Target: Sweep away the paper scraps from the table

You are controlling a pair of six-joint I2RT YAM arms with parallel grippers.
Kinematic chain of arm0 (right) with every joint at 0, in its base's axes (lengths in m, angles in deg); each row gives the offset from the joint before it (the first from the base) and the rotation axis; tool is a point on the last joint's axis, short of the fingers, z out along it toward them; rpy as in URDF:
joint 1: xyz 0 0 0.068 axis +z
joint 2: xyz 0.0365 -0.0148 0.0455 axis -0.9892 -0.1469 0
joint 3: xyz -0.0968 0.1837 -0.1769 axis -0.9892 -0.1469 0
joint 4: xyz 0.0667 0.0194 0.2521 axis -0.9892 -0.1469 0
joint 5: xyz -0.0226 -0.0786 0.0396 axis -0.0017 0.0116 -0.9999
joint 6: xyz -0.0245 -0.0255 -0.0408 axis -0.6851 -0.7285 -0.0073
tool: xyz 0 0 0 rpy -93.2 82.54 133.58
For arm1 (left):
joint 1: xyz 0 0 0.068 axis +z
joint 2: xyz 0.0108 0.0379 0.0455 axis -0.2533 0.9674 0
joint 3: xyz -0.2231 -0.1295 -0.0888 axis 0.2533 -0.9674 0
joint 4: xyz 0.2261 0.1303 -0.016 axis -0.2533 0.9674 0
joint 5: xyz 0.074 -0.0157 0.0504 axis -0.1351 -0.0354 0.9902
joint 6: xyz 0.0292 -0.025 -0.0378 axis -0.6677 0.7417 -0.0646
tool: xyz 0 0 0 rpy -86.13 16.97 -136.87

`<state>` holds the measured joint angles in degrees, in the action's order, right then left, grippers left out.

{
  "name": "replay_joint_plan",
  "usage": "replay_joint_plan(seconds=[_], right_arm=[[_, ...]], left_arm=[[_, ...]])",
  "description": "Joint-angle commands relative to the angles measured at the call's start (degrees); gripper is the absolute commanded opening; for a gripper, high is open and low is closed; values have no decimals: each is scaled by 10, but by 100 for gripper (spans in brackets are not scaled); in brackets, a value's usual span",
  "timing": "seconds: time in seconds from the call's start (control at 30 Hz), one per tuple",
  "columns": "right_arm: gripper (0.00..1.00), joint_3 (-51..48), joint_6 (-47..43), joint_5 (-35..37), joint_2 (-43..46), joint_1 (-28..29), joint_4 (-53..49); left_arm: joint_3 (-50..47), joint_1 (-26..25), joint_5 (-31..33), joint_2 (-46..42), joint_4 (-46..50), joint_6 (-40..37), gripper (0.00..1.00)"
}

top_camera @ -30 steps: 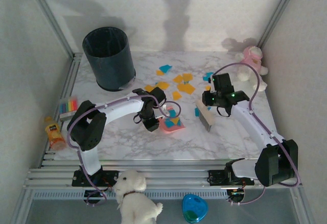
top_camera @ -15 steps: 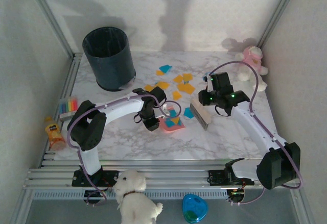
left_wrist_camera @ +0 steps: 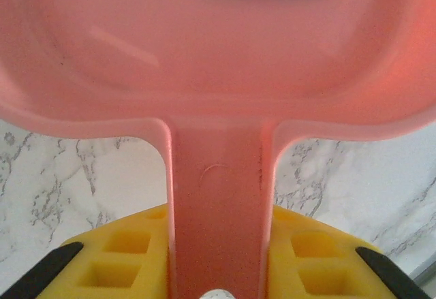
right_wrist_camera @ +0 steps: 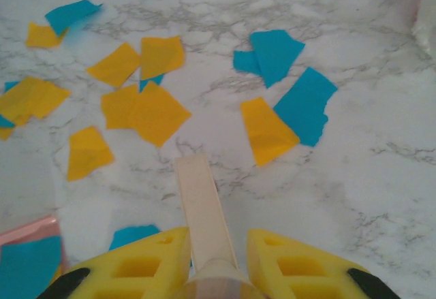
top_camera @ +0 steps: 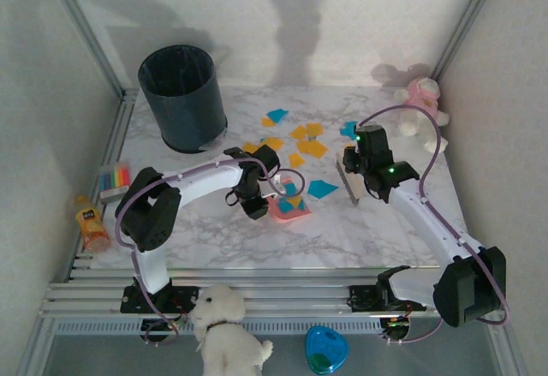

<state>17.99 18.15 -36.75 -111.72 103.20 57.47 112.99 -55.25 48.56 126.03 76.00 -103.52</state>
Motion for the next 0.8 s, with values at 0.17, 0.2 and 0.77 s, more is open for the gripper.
replay_joint_plan(seconds=[0.17, 0.2, 0.77], right_arm=[[0, -33, -44, 51, -19, 4, 112], [0, -37, -48, 49, -21, 4, 121], [0, -65, -47, -30, -47, 43, 103]], left_arm=[[20, -4, -15, 21, 7, -14, 0], [22, -5, -15, 22, 8, -13, 0], [43, -5, -11, 40, 20, -10, 0]])
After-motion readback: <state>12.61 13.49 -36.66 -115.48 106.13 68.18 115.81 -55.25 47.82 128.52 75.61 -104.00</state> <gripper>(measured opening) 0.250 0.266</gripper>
